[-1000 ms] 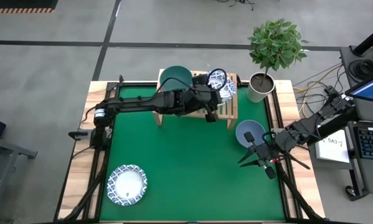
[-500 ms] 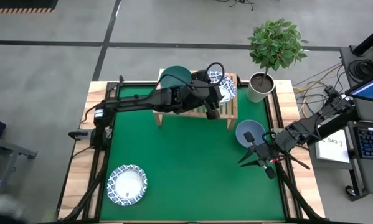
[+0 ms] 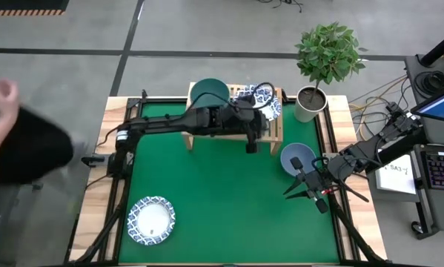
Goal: Place and stack bowls onto a shelf
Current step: Stack the white bowl on top of the white bowls on the shelf
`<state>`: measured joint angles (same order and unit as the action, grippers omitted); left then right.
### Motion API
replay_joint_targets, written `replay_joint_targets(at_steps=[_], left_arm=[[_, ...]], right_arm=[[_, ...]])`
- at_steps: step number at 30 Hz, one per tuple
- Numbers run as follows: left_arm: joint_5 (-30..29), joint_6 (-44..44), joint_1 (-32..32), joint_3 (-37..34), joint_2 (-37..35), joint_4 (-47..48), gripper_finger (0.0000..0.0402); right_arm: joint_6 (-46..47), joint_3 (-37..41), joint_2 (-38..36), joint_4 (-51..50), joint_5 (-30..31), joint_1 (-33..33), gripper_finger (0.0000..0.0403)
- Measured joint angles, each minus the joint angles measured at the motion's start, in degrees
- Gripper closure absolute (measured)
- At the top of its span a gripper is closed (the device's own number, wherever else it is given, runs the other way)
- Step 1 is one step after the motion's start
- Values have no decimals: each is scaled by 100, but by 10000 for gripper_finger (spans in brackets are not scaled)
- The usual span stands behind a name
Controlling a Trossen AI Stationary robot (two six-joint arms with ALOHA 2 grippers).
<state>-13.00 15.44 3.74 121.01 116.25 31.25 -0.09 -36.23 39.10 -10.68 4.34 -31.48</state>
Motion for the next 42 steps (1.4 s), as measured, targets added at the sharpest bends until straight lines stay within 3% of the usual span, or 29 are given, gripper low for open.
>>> replay_joint_targets(at_steps=[9,21,34,42], left_arm=[[-301,-290,165,-9,169,214,333],[-297,-224,-86,7,111,182,335],[-309,-312,59,-7,457,461,336],[-9,-27,-114,378,413,468,336]], right_arm=[[-9,0,2,0,9,0,349],[-16,0,2,1,15,0,349],[3,2,8,-21,15,0,349],[3,2,13,-83,16,0,349]])
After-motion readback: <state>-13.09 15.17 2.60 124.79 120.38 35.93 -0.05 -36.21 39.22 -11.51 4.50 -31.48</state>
